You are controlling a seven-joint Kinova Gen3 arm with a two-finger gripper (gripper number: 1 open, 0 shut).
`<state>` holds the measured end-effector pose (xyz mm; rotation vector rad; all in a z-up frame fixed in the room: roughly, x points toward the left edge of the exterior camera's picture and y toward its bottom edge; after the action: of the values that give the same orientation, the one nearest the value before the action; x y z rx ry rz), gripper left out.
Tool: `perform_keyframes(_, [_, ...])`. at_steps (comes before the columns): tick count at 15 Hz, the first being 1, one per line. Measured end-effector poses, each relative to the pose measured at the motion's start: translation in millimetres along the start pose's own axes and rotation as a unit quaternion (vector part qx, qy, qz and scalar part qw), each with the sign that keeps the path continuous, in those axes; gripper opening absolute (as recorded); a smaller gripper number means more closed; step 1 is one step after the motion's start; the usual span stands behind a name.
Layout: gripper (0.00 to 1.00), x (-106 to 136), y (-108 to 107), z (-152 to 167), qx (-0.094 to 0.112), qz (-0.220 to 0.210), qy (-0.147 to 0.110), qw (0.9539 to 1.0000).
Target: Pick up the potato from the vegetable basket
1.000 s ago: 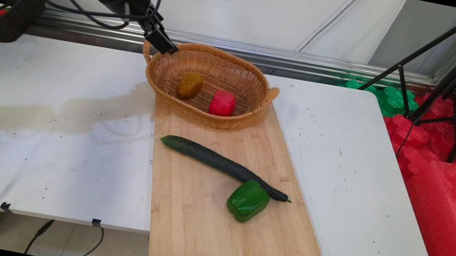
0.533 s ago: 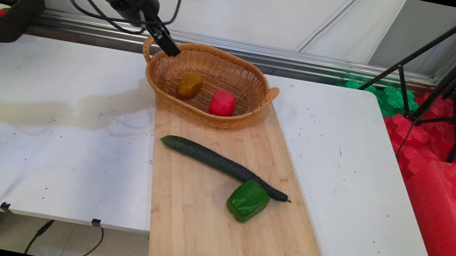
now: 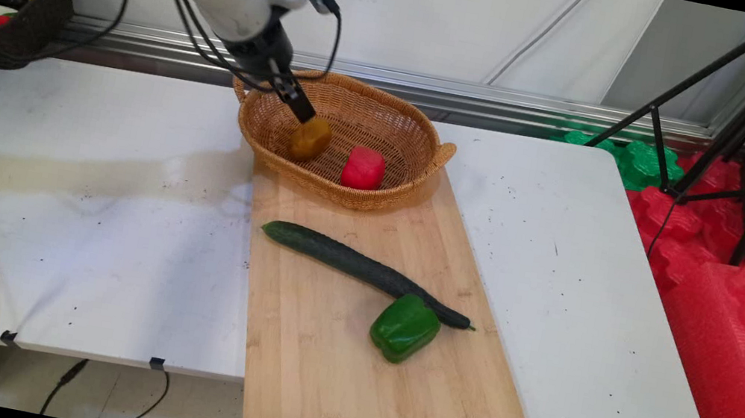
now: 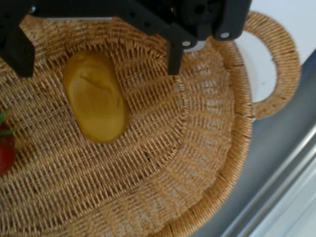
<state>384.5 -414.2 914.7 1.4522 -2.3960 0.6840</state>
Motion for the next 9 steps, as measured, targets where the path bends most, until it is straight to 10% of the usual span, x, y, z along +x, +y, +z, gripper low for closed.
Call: perform_keyframes(9, [1.00, 16.5, 23.1, 69.6, 0.001, -0.031, -0.053, 0.9981])
